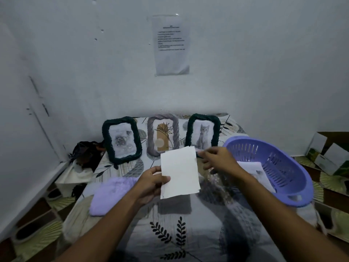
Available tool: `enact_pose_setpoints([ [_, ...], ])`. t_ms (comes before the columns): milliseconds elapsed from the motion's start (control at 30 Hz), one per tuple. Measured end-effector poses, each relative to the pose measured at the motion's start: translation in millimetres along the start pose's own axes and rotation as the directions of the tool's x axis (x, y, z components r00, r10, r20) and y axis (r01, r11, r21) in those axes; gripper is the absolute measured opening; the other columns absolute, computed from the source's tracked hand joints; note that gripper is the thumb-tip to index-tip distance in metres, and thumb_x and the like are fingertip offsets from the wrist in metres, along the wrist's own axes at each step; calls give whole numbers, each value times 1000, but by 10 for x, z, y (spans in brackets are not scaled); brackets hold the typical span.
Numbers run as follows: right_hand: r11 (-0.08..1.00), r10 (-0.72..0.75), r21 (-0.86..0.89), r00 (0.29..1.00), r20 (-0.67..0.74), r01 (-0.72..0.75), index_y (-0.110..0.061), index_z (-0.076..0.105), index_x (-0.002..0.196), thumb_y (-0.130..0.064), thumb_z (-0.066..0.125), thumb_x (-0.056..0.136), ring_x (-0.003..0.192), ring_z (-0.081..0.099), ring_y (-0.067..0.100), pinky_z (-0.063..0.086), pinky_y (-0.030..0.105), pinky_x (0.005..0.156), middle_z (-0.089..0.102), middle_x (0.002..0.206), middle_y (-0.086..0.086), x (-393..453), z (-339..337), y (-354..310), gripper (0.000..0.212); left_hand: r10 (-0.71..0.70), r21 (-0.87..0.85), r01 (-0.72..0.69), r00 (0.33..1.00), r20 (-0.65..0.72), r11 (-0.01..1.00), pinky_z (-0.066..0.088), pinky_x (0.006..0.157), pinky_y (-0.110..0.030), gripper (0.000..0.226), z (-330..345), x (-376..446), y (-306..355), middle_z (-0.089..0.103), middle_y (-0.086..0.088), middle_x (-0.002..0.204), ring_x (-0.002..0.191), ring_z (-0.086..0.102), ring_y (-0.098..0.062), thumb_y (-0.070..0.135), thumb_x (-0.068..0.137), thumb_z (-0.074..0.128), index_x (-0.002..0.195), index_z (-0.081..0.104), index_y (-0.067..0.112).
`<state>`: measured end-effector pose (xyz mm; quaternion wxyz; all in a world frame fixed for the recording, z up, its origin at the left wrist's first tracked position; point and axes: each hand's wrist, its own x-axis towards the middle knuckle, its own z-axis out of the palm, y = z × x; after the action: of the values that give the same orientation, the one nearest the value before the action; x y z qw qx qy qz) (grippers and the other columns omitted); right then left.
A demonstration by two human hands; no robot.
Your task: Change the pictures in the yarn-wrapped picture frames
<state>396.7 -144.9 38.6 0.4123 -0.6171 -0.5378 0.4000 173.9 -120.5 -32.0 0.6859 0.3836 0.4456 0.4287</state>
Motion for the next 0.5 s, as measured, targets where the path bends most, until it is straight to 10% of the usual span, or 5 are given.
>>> enact_pose_setpoints([
  [167,952,204,202,970,133,-228,-2,63,84,-8,55,94,72,67,24,51,30,56,70,85,13,12,422,-14,14,60,168,-38,990,-128,985,55,57,-30,43,10,-164,13,64,-11,104,85,65,-23,-10,84,61,122,46,4],
  [300,945,210,220,965,159,-242,4,62,93,-8,56,93,74,62,26,52,32,59,64,87,16,52,499,-36,13,562,707,-303,812,-160,639,47,76,-26,40,34,-174,19,54,5,112,100,52,-15,14,84,70,120,52,17],
  [500,888,241,316,925,295,-332,2,65,102,-38,57,93,84,66,27,58,38,75,69,98,19,-20,589,-126,42,268,342,-236,962,-47,910,51,69,-30,30,319,-207,131,72,-13,84,74,67,-19,27,99,48,98,68,6],
])
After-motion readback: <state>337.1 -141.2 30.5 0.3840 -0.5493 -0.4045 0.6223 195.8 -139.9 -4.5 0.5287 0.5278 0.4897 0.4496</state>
